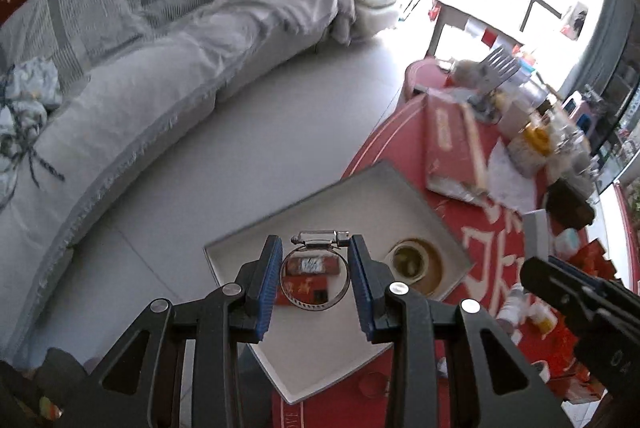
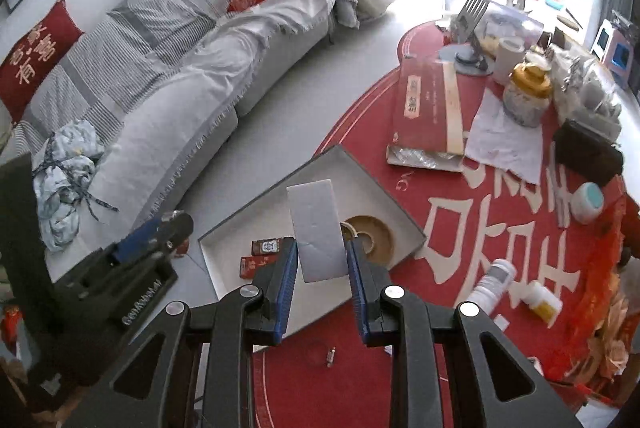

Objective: Organize rigid objects
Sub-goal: 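Carry the white block and hose clamp over the grey tray with both tools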

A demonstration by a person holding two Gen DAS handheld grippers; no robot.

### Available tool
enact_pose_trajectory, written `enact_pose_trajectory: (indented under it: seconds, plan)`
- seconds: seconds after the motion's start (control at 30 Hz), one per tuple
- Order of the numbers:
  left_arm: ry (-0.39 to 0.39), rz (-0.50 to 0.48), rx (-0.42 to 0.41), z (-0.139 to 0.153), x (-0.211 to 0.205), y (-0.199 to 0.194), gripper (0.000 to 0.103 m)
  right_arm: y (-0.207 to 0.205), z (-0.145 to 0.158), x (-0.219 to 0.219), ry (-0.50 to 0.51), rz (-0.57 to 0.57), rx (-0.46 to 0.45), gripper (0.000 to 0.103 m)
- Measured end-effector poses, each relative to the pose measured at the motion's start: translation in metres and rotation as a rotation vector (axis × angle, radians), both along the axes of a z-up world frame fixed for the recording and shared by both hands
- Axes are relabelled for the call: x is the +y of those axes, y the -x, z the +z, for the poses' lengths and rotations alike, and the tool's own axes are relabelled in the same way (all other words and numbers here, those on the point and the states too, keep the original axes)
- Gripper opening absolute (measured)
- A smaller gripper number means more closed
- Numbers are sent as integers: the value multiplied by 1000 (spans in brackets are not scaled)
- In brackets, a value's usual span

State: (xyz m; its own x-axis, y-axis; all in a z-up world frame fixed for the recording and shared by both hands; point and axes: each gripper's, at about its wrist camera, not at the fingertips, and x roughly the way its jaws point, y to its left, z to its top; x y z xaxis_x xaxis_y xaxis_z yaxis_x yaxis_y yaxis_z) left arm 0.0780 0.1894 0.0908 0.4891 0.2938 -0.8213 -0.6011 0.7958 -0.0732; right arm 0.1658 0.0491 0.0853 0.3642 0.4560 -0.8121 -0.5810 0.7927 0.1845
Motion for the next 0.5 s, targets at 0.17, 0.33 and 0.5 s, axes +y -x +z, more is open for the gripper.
enact_pose_trajectory:
  seconds: [0.17,0.33,0.5]
  plan:
    - [34,0,74,-43,6,-7,37,-8,-38,12,61,1,53,27]
    - [49,-6,123,-71,7,-13,37,-14,-77,15,132,-3,111,27]
    - [58,-10,153,-86,6,-12,37,-11,-104,23,172,26,153,27]
